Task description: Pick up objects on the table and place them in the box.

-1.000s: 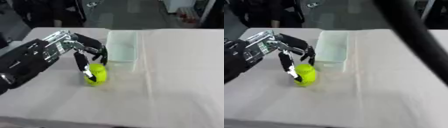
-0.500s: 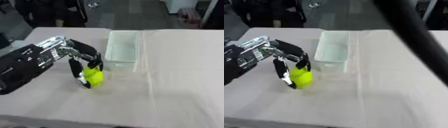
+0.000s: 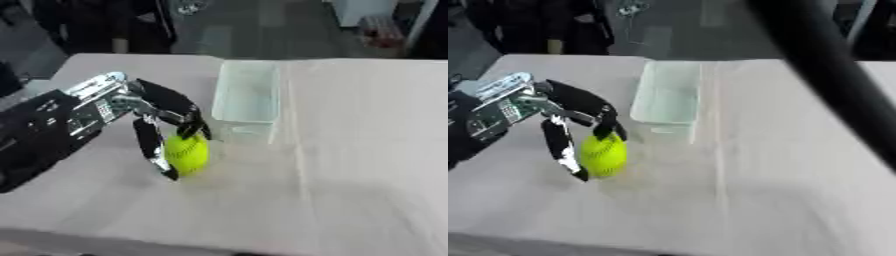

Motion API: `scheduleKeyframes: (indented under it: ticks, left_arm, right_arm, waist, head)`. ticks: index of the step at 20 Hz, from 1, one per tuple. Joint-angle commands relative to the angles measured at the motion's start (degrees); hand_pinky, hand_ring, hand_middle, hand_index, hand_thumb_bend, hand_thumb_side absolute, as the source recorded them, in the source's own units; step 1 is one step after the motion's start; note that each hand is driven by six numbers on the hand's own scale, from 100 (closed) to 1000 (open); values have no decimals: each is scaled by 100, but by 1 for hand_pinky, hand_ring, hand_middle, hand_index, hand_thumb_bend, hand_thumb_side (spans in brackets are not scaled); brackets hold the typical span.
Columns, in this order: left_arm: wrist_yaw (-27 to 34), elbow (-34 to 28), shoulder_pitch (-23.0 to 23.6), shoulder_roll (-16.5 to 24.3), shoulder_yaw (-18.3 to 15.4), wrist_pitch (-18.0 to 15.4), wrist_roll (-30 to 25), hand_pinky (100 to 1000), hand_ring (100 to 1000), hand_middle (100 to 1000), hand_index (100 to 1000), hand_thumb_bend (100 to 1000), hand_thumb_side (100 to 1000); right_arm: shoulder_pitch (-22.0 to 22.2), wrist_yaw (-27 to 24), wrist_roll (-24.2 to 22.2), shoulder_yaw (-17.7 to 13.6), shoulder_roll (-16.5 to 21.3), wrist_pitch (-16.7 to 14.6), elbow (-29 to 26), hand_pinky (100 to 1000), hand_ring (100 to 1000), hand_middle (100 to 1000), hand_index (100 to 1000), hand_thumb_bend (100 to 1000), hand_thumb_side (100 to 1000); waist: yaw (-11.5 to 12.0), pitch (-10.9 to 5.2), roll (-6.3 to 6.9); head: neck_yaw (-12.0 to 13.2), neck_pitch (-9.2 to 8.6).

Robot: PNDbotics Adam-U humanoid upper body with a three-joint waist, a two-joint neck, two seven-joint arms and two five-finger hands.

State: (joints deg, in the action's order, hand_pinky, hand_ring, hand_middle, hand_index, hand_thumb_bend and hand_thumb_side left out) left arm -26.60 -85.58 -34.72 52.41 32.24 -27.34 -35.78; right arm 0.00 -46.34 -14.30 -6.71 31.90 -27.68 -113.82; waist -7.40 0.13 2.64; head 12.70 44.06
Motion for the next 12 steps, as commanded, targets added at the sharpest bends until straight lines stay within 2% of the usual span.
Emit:
scheduleKeyframes:
  ticks: [1, 8, 12]
  left_arm:
    - [-21, -87, -31, 249, -146, -1533, -1619, 916, 854, 864, 894, 511, 623]
    - [91, -175, -107, 289, -225, -1378, -1619, 909, 846, 856, 892, 498, 627]
    - [149, -119, -89, 219, -96, -1384, -1619, 912, 848, 855, 890, 494, 634]
  right_arm:
    - [-25, 25, -4, -20, 145, -24, -77, 182, 479, 548, 805, 100, 1000]
    - [-13, 40, -3, -14, 144, -27, -77, 182, 479, 548, 806, 100, 1000]
    - [-29, 29, -6, -14, 149, -30, -77, 182, 479, 548, 805, 100, 1000]
  waist:
    - [9, -49, -26]
    - [20, -54, -23]
    - [4, -52, -24]
  head:
    - [68, -19]
    - [89, -7]
    - [87, -19]
